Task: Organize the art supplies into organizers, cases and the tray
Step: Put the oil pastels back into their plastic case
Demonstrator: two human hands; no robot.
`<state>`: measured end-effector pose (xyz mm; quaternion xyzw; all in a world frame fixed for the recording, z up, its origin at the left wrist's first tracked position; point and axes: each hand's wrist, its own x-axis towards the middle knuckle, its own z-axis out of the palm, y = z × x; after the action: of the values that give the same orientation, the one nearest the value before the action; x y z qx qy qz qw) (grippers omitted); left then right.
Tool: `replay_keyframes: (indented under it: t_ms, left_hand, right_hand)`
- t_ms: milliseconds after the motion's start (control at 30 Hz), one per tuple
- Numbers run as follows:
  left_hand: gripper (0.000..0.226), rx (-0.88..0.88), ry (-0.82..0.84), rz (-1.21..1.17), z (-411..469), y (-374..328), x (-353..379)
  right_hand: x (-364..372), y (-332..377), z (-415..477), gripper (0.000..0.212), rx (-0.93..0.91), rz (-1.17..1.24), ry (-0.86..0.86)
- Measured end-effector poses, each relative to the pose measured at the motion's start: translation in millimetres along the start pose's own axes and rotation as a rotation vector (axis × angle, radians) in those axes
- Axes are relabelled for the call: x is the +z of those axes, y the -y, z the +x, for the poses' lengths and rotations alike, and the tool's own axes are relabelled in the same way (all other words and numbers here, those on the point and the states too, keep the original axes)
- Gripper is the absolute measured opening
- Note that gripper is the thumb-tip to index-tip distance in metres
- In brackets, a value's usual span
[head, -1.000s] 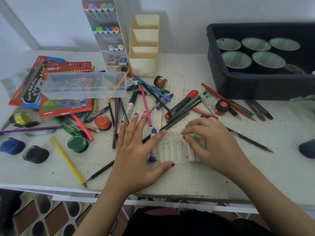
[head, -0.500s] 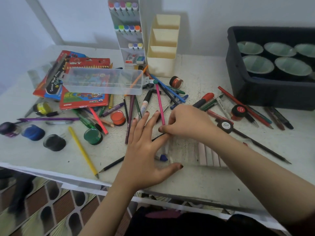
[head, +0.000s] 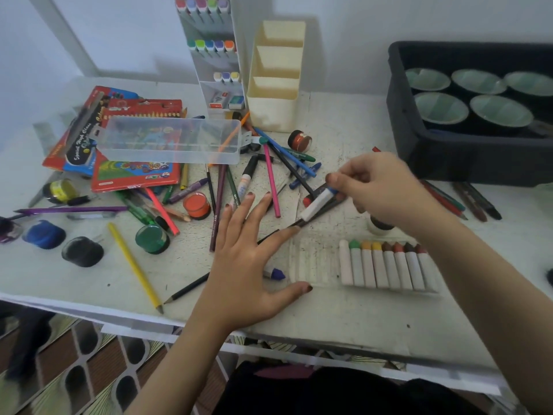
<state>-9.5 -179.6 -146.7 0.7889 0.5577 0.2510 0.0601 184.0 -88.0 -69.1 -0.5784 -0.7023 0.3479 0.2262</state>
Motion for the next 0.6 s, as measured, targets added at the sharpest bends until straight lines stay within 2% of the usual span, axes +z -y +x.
replay_keyframes:
  t_ms: [100,167,267,467,600]
  left_hand:
    - [0.068,0.009,0.006,-0.008,-0.1,-0.9,0.3]
    - [0.069,0.035,0.019,-0.006,0.0,-0.8,0.3]
    - [0.067,0.057,0.031,-0.023,-0.3,-0.2,0.7]
    - [0.070,0.084,0.049,-0.032,-0.3,0.1,2.9]
    - [0.070,0.103,0.085,-0.018,-0.8,0.2,3.0]
  right_hand:
    - [-17.5,-3.3,-14.5,0.023,0.020,-0.056,0.144]
    - [-17.3,-4.6,-22.7,0.023,0.029,-0.177,0.238]
    - [-6.7,-7.4,-27.1,0.022,0.041,-0.321,0.300]
    - [10.1,-14.5,-28.8,0.024,-0.006,-0.369,0.228]
    - [14.7,-16.7,-36.4,0.015,-0.052,-0.366,0.203]
